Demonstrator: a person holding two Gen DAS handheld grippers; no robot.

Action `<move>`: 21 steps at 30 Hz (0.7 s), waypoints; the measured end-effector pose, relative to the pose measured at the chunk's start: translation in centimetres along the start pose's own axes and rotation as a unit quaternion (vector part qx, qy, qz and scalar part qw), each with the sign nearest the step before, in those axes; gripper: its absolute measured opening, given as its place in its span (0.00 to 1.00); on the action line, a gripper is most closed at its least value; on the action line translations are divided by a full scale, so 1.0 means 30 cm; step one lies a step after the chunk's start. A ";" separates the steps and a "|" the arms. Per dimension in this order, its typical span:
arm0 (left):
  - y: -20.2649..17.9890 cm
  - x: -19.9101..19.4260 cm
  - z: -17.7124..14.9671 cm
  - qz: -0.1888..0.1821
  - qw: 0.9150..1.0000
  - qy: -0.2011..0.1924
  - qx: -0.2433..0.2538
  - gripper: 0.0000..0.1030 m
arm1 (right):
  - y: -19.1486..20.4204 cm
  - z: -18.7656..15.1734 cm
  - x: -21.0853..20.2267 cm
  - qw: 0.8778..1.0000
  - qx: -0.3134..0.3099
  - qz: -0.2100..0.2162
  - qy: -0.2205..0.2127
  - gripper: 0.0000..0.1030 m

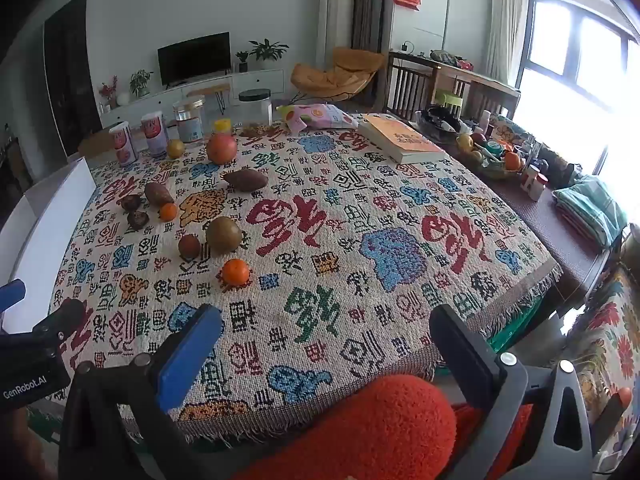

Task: Organize fruits
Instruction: 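Move both tools forward over the tablecloth toward the scattered fruits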

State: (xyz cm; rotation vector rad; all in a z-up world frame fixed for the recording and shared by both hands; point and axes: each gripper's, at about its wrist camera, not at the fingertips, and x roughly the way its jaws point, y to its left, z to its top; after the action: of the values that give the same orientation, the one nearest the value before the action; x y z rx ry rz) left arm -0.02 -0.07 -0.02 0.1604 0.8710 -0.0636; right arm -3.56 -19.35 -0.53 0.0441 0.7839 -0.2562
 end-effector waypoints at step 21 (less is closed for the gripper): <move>0.016 0.032 0.000 0.001 1.000 0.018 -0.005 1.00 | 0.020 -0.004 0.012 1.000 -0.004 0.007 0.006 1.00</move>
State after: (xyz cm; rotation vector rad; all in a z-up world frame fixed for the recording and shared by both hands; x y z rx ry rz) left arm 0.65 0.41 -0.69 0.1525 0.9065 -0.0543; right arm -3.26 -18.83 -0.91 0.0430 0.7972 -0.2391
